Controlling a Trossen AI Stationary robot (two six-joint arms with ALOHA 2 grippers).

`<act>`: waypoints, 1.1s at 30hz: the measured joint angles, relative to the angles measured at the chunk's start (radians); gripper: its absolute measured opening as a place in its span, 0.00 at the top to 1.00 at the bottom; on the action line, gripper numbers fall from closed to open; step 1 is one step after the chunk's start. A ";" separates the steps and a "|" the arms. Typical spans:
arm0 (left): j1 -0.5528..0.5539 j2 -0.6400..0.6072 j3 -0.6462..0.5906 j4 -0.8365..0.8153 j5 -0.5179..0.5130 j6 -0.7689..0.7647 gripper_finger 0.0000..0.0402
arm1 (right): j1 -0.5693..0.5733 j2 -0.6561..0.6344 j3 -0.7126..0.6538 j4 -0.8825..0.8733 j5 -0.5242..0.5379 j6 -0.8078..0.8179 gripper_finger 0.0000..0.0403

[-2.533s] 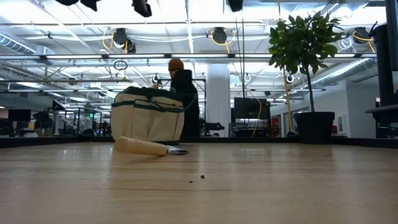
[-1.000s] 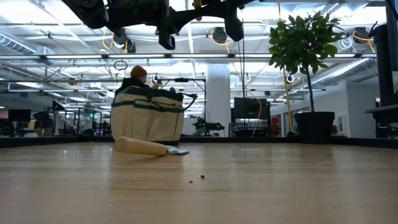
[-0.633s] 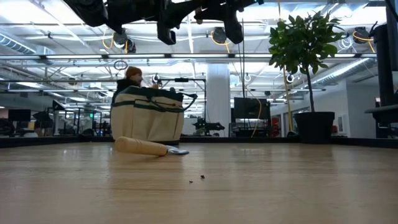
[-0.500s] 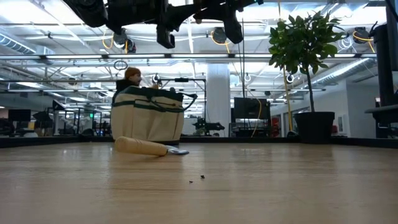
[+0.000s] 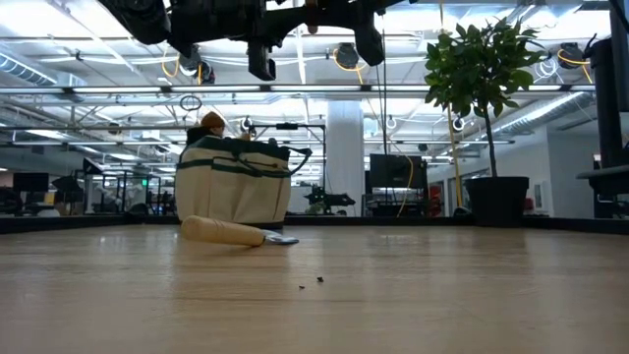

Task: Pick & Place Garden tools in Gardening bag
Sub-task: Put the right trowel into the gardening bag

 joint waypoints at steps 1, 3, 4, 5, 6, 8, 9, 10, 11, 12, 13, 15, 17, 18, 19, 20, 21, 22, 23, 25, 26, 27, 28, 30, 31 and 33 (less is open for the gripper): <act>0.000 0.000 0.000 -0.004 0.000 0.003 0.74 | 0.000 0.000 0.000 0.000 0.000 0.002 0.85; 0.000 0.000 0.000 -0.006 0.001 -0.001 0.77 | 0.000 0.000 0.000 -0.001 0.000 -0.003 0.85; 0.000 0.000 0.000 -0.006 0.001 -0.001 0.79 | 0.000 0.000 0.000 -0.001 0.000 -0.008 0.85; 0.000 0.000 0.000 -0.007 0.001 -0.001 0.81 | 0.000 0.000 0.000 -0.001 0.000 -0.012 0.85; 0.000 0.000 0.000 -0.008 -0.001 -0.001 0.82 | 0.000 0.000 0.000 -0.001 0.000 -0.013 0.85; 0.000 0.000 -0.001 -0.007 -0.010 0.007 0.82 | 0.000 0.000 0.000 -0.001 0.001 -0.013 0.85; 0.000 0.000 -0.001 -0.007 -0.012 0.010 0.82 | 0.000 0.000 0.000 -0.001 0.001 -0.012 0.85; 0.000 0.000 -0.001 -0.007 -0.012 0.013 0.82 | 0.000 0.000 0.000 -0.001 0.002 -0.012 0.84; 0.000 0.000 -0.001 -0.008 -0.013 0.017 0.82 | 0.000 0.000 0.000 -0.001 0.002 -0.009 0.83; 0.000 0.000 -0.001 -0.010 -0.013 0.026 0.82 | 0.000 0.000 0.000 -0.001 0.002 -0.003 0.81; -0.001 0.000 -0.001 -0.015 -0.013 0.036 0.82 | 0.000 0.000 0.000 -0.001 0.001 0.002 0.79; -0.006 0.000 -0.001 -0.027 -0.016 0.066 0.82 | 0.000 0.000 0.000 -0.001 0.001 0.013 0.76; -0.011 0.000 -0.001 -0.030 -0.011 0.085 0.82 | 0.001 0.000 0.000 -0.001 0.002 0.041 0.74; -0.014 0.000 -0.001 -0.030 -0.009 0.090 0.82 | 0.001 0.000 0.000 -0.001 0.007 0.058 0.73; -0.016 0.000 -0.001 -0.031 -0.005 0.093 0.82 | 0.001 0.000 0.000 -0.001 0.018 0.073 0.73; -0.017 0.000 -0.001 -0.032 0.001 0.093 0.82 | 0.002 0.000 0.000 -0.001 0.033 0.084 0.73; -0.017 0.000 -0.001 -0.034 0.009 0.092 0.82 | 0.002 0.000 0.000 -0.001 0.051 0.089 0.73; -0.017 0.000 -0.001 -0.036 0.018 0.092 0.82 | 0.003 0.000 0.000 -0.001 0.070 0.090 0.73; -0.017 0.000 -0.001 -0.042 0.030 0.091 0.82 | 0.003 0.000 0.000 0.000 0.095 0.090 0.73; -0.017 0.001 -0.001 -0.050 0.047 0.088 0.82 | 0.000 0.000 0.000 0.000 0.117 0.094 0.74; -0.018 0.001 -0.001 -0.053 0.060 0.087 0.82 | 0.000 0.000 0.000 0.000 0.131 0.098 0.74; -0.020 0.001 -0.001 -0.053 0.067 0.085 0.82 | 0.000 0.000 0.000 0.000 0.136 0.103 0.74; -0.024 0.001 -0.001 -0.053 0.068 0.085 0.82 | 0.000 0.000 0.000 0.002 0.136 0.106 0.74; -0.031 0.001 -0.001 -0.054 0.070 0.085 0.82 | 0.001 0.000 0.000 0.005 0.135 0.106 0.74; -0.036 0.001 -0.001 -0.055 0.076 0.086 0.82 | 0.002 0.000 0.000 0.005 0.135 0.106 0.74; -0.044 0.001 -0.001 -0.056 0.085 0.092 0.82 | 0.001 0.000 0.000 0.007 0.135 0.106 0.74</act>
